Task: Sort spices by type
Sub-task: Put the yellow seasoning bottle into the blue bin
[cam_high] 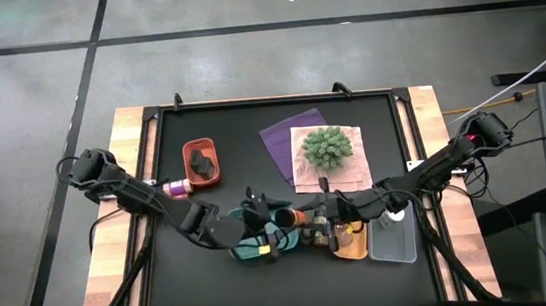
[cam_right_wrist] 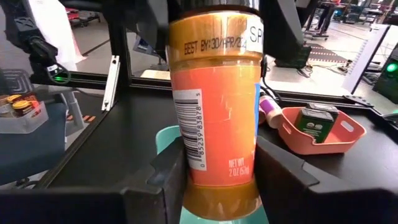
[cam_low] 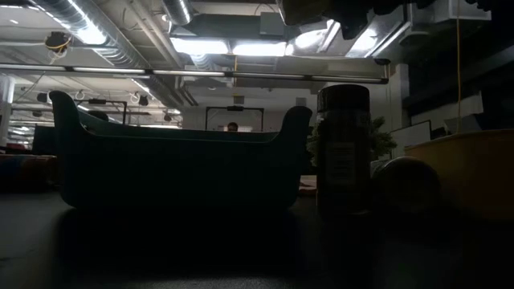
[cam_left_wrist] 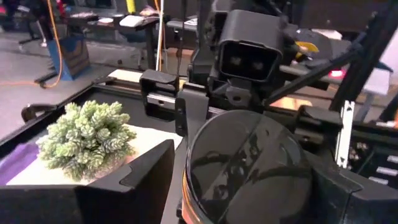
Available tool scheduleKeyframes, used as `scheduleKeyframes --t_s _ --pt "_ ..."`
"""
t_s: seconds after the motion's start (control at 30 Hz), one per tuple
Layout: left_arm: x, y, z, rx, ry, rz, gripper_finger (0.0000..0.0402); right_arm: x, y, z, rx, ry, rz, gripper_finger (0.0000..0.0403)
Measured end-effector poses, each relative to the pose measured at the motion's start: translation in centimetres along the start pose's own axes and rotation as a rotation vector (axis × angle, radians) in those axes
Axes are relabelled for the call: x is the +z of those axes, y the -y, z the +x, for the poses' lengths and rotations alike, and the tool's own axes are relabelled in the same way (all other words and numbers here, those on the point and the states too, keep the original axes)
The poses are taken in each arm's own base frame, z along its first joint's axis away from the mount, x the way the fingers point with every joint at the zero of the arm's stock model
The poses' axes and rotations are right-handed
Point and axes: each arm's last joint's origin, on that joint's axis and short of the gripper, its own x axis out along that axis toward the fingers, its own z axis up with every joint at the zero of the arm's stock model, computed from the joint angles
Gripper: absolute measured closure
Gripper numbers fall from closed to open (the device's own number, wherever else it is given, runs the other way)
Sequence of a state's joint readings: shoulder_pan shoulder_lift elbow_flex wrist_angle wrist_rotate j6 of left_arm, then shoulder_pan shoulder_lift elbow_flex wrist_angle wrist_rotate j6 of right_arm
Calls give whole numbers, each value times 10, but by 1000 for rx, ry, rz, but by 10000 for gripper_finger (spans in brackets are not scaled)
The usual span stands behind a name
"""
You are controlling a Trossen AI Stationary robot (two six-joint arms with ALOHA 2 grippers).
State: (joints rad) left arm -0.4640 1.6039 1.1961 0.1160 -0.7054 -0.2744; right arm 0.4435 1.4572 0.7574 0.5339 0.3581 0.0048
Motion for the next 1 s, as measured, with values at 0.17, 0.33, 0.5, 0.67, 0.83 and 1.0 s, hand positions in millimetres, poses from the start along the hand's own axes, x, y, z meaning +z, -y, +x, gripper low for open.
scheduleKeyframes --t_s 0.17,0.33,0.5,0.67,0.83,1.0 --pt "0 -2 1 5 0 10 147 0 0 0 -19 0 -1 241" --pt "0 -2 1 10 1 11 189 0 1 0 -40 -3 -7 241" --pt "0 -2 1 11 1 3 206 0 1 0 -42 -4 -9 234" --pt "0 -2 1 11 1 -12 206 0 1 0 -45 -5 6 206" --pt "0 -2 2 13 2 -18 205 -1 2 0 -84 -7 13 157" --pt "-1 -3 2 17 -5 -11 201 1 3 -2 -84 -12 -42 115"
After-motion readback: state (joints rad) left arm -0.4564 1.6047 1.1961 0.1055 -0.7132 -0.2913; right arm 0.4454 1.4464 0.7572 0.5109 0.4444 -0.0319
